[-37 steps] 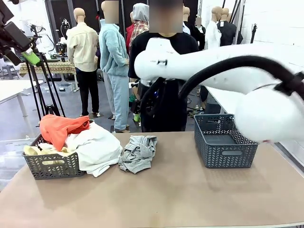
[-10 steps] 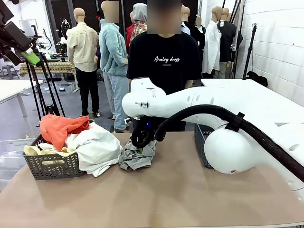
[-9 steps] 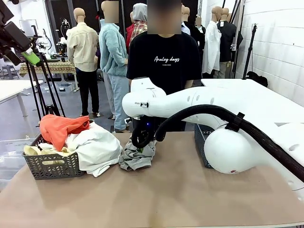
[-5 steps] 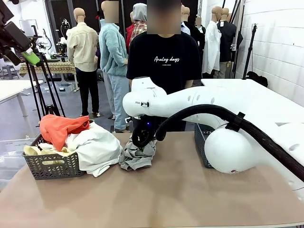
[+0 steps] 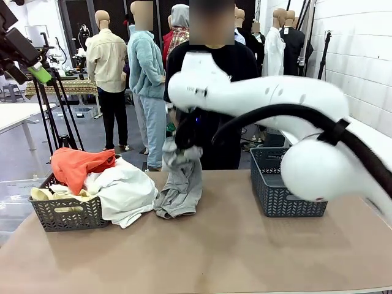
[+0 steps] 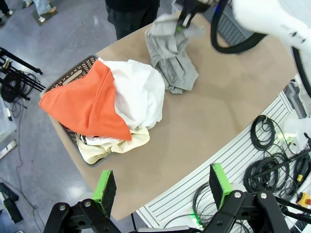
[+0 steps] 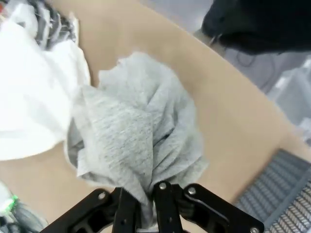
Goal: Sort the tops and bottoms.
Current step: Lift clothes from the center of the table with your right hand.
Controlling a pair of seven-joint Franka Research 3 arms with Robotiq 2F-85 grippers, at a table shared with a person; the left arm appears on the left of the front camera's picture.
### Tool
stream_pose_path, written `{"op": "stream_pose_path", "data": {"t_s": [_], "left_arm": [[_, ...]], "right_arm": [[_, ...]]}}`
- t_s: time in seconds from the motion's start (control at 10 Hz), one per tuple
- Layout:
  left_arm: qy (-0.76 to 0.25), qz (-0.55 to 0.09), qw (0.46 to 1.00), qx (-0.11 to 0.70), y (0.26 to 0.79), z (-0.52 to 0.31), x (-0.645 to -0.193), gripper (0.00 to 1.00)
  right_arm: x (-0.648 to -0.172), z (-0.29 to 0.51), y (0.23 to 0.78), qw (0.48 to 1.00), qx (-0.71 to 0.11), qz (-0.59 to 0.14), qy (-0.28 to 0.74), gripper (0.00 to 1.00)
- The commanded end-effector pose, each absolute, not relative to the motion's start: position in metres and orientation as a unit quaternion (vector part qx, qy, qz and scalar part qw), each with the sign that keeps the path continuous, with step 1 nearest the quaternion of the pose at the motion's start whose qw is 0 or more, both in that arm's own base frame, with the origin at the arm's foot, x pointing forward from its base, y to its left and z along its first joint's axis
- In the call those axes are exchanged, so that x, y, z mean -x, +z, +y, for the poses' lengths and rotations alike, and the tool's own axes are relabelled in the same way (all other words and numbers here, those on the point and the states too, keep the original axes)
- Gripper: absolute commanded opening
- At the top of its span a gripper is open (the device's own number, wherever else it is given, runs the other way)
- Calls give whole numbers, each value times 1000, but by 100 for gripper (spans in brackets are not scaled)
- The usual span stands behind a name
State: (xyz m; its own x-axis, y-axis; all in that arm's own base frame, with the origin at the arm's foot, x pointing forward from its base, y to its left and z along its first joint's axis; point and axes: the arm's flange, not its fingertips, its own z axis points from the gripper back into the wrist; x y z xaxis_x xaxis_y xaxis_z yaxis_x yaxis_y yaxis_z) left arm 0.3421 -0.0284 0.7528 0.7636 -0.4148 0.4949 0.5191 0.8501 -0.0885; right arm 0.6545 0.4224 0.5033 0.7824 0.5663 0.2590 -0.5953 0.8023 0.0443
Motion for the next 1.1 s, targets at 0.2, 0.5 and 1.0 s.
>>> {"op": "stream_pose_path", "data": {"t_s": [0.2, 0.5, 1.0], "left_arm": [[-246, -237, 933, 111, 754, -28, -341, 100], [-246, -237, 933, 111, 754, -28, -341, 100], [-246, -237, 933, 111, 754, -28, -341, 100]], "right_arm": [[-592, 403, 538, 918, -108, -163, 346, 0], [-631, 417, 575, 933, -71, -161, 315, 0], [-593, 366, 722, 912, 22, -303, 275, 0]]}}
